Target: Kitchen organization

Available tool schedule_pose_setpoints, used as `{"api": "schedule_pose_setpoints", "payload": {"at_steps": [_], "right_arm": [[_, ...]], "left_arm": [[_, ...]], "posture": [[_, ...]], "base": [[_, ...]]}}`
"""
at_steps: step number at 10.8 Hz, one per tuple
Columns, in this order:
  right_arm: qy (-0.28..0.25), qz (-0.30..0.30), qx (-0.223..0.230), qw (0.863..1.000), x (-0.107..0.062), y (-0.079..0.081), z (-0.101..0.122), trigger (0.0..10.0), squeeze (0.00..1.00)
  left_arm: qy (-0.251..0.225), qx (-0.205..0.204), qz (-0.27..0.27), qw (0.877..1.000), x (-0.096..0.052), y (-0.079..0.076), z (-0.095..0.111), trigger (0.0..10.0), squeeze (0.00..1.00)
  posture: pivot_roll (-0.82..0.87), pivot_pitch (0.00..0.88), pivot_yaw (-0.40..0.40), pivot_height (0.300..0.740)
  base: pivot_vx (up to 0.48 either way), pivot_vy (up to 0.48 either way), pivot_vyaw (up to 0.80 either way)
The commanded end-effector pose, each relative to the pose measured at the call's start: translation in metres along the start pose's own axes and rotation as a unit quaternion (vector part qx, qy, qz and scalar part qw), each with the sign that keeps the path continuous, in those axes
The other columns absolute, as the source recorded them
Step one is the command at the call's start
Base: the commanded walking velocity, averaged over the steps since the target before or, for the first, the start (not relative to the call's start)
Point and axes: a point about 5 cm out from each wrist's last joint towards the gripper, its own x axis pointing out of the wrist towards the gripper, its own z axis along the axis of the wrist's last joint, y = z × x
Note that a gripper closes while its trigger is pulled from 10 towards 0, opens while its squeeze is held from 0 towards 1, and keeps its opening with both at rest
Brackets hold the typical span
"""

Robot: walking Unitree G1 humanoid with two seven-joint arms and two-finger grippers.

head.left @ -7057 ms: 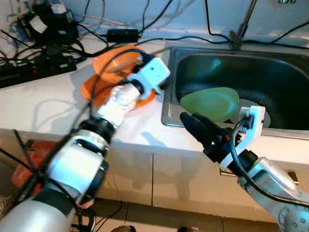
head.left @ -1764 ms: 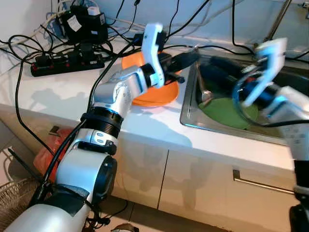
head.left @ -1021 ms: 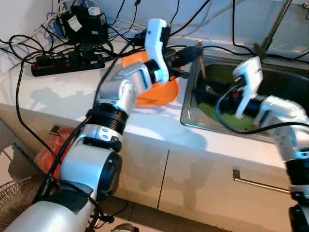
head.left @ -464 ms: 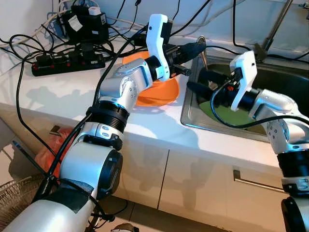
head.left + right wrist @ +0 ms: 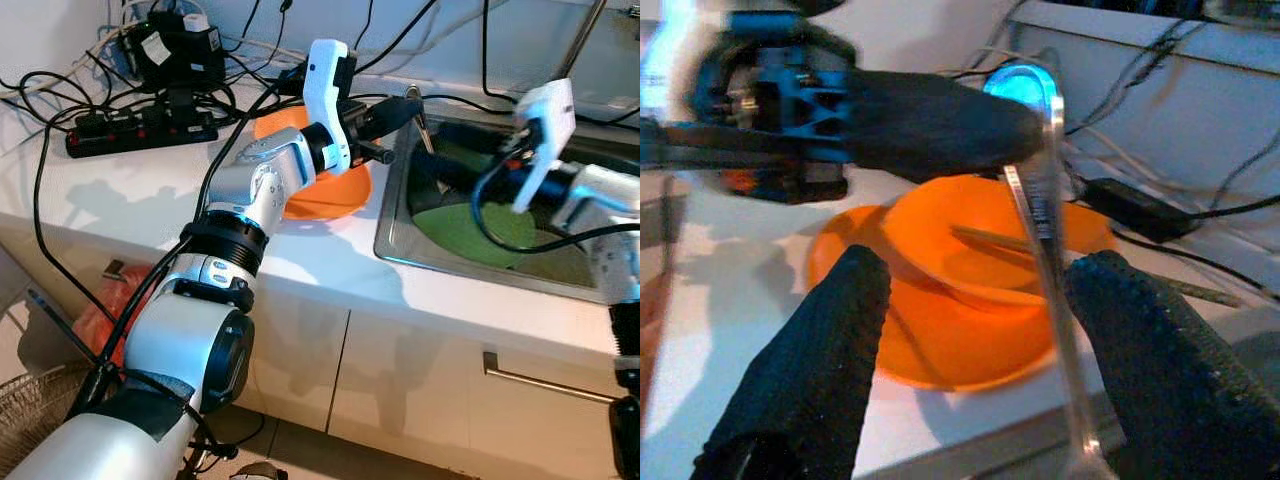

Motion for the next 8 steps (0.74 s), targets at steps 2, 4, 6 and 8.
{"api": "schedule_pose_setpoints", "payload": {"at_steps": [2,4,6,8], "right_arm": [[-0.01,0.013,-0.015,1.0,-0.004,-0.004,0.013,10.0,0.0],[-0.006,0.004,-0.011,1.0,-0.001,-0.008,0.008,10.0,0.0],[-0.002,-0.007,-0.021,1.0,0.009,-0.01,0.004,10.0,0.0],[0.007,-0.002,-0.022,1.0,0.016,-0.013,0.002,10.0,0.0]], "left_arm": [[0.002,0.011,0.0,1.0,0.003,-0.001,0.005,0.0,0.0],[-0.003,0.009,-0.005,1.0,0.005,-0.003,0.007,0.0,0.0],[-0.009,0.008,-0.023,1.0,0.007,-0.011,0.014,0.0,0.0],[-0.018,0.014,-0.042,0.999,0.009,-0.018,0.022,0.0,0.0]], "posture": [[0.0,0.01,0.008,0.74],[0.0,0.011,0.006,0.74],[0.01,0.012,0.006,0.74],[0.02,0.012,0.005,0.74]], "base": [[0.0,0.0,0.0],[0.0,0.0,0.0],[0.0,0.0,0.0],[0.0,0.0,0.0]]}}
